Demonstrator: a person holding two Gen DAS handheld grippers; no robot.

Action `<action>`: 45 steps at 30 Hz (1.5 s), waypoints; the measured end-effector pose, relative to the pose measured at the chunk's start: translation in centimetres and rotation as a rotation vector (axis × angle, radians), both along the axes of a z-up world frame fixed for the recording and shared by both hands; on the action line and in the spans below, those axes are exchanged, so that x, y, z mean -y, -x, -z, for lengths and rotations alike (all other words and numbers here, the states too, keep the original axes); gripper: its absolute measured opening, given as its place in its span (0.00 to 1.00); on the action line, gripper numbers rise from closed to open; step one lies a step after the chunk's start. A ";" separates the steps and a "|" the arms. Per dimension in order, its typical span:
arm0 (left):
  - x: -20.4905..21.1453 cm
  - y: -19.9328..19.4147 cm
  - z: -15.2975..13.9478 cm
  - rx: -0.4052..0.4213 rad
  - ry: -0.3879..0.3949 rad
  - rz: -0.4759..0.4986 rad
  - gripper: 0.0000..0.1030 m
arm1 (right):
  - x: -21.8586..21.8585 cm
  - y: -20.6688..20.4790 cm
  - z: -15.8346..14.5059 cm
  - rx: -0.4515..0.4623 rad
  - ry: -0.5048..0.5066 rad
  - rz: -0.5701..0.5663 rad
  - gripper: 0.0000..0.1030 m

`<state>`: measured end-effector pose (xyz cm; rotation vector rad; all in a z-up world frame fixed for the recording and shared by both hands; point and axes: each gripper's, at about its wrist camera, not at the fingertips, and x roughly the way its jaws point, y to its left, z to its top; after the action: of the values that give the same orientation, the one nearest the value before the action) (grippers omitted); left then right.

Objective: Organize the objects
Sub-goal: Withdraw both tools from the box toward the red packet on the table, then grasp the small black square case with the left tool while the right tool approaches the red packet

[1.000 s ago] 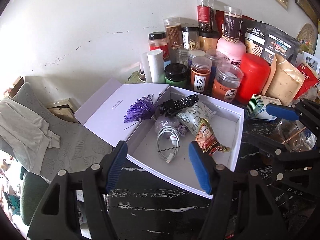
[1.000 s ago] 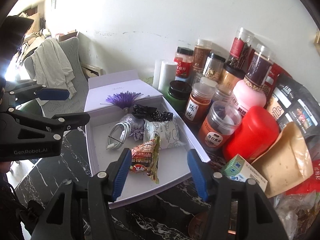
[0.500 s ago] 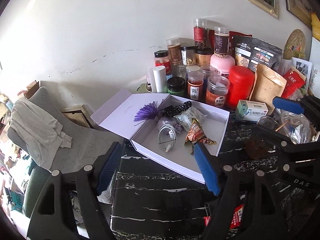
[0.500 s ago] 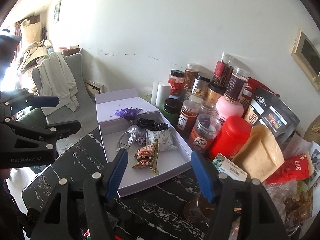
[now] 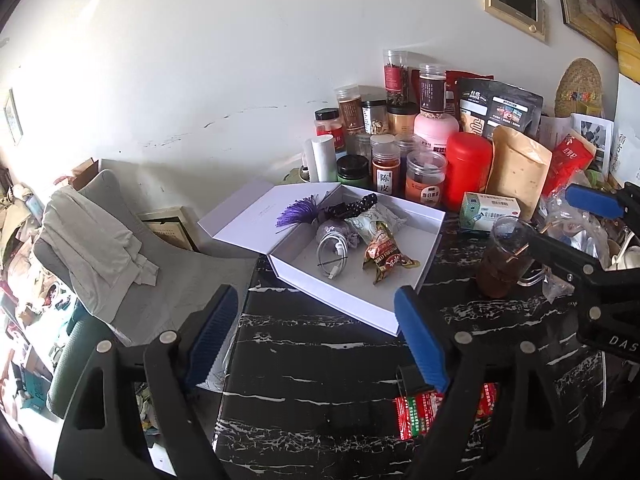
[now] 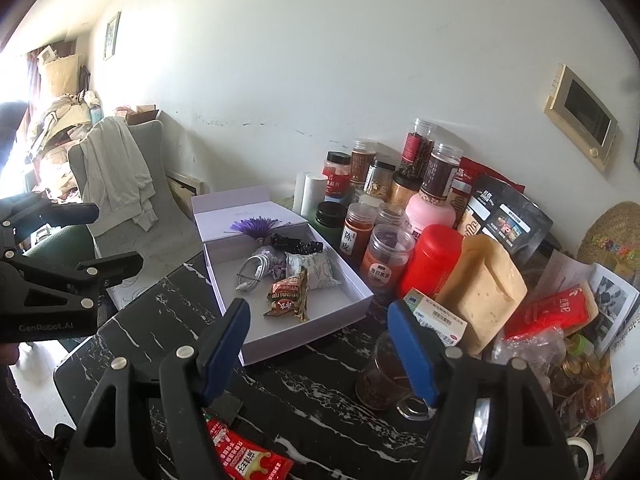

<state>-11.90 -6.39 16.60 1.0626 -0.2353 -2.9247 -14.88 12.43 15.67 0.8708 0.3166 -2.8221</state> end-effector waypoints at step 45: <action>-1.7 -10.6 16.0 0.213 -0.061 -0.075 0.85 | -0.9 -8.4 15.8 0.280 0.031 -0.161 0.71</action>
<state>-1.33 -4.71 0.65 1.3612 -0.1081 -2.7692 -6.47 13.32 -0.16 1.1596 0.2874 -2.5103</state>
